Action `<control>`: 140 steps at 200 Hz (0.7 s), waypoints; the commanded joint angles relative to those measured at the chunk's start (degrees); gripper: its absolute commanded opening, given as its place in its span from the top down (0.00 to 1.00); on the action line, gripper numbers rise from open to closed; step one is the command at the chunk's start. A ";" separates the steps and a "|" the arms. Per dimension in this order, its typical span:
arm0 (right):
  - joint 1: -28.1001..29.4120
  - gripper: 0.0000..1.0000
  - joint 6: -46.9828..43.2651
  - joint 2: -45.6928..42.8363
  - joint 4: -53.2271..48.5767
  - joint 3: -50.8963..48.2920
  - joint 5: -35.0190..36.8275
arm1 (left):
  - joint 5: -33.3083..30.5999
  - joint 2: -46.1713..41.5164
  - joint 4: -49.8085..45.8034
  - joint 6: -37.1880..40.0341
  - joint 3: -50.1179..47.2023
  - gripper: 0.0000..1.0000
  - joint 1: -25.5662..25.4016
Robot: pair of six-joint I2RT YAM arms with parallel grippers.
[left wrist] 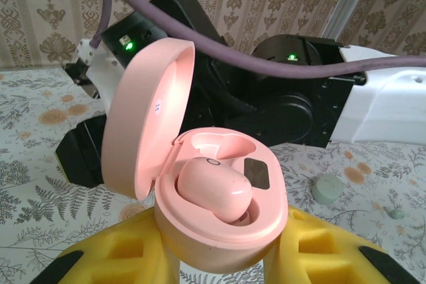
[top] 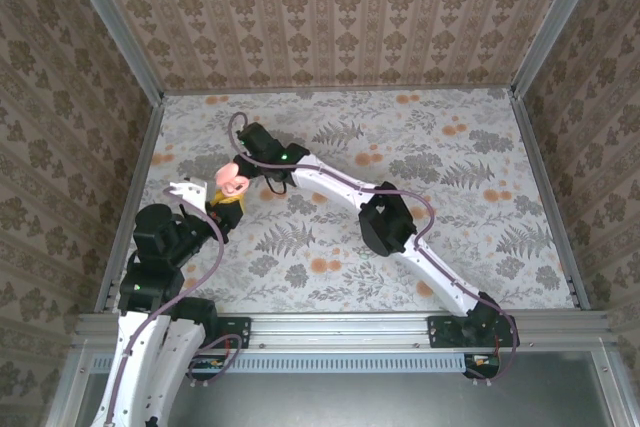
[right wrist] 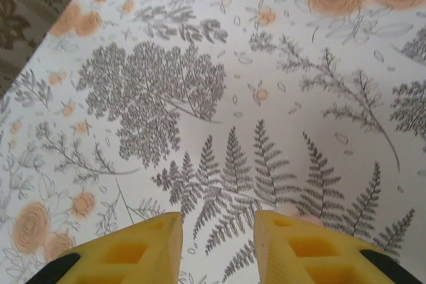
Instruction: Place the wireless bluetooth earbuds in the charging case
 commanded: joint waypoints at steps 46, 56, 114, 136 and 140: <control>-2.45 0.62 4.68 4.34 -0.60 3.88 -1.58 | 1.22 -0.73 0.37 -0.63 -0.25 1.00 0.63; -2.50 0.62 4.98 4.93 -0.44 4.09 -1.58 | 1.26 -0.68 0.47 -0.65 -0.31 1.00 0.63; -2.46 0.59 6.19 8.12 0.12 5.14 -3.61 | 1.61 -0.77 0.42 -0.83 -0.60 1.00 0.64; -2.28 0.60 6.19 8.73 -0.27 5.39 -3.79 | 1.74 -0.78 0.44 -0.88 -0.57 1.00 0.66; -2.20 0.60 6.11 8.74 -0.40 5.33 -3.78 | 1.74 -0.71 0.44 -0.84 -0.58 1.00 0.63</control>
